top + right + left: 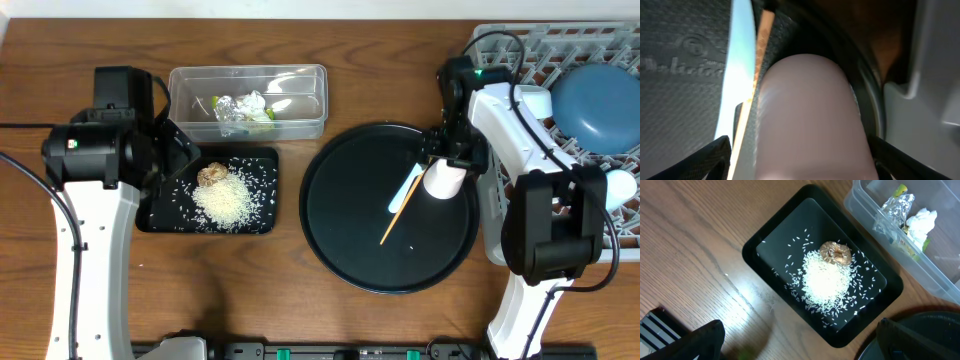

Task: Sort waste into correct bins and load items into the dishwasher rack
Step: 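Grasp the pink cup on the round tray with the right gripper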

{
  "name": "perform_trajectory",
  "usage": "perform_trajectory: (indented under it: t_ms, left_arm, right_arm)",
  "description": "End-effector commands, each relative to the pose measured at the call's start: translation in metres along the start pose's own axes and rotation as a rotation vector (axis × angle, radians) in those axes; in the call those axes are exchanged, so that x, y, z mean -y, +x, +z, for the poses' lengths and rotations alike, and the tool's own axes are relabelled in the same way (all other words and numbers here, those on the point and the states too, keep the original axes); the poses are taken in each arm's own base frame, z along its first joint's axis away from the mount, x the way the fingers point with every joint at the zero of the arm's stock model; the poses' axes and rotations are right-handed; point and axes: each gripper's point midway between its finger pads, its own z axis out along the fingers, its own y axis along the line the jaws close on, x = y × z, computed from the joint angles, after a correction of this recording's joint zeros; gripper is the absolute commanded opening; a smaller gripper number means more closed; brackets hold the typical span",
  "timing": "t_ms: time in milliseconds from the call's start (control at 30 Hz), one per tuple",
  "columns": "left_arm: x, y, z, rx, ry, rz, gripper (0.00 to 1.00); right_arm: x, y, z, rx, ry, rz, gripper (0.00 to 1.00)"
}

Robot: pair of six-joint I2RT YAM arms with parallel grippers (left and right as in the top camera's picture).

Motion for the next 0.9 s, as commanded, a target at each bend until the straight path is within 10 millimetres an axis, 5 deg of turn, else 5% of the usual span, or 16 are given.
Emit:
perform_trajectory:
  t_ms: [0,433,533,767,867]
  left_arm:
    - [-0.003,-0.003,0.001,0.007,-0.017,-0.009,0.98]
    - [-0.003,-0.003,0.001,0.007,-0.017,-0.009,0.98]
    - [-0.003,-0.003,0.001,0.007,-0.017,-0.009,0.98]
    - [-0.003,-0.003,0.001,0.007,-0.017,-0.009,0.98]
    - [-0.003,-0.003,0.001,0.007,-0.017,-0.009,0.98]
  right_arm:
    - [0.001,0.008,0.012,-0.026,0.012,0.012,0.77]
    - [0.001,0.001,-0.012,-0.008,0.008,0.009,0.71]
    - [0.002,0.0,-0.013,-0.005,0.015,0.01,0.58]
    - [0.002,0.001,-0.013,-0.008,0.015,0.011,0.48]
    - [0.003,0.003,-0.018,-0.015,0.014,0.015,0.34]
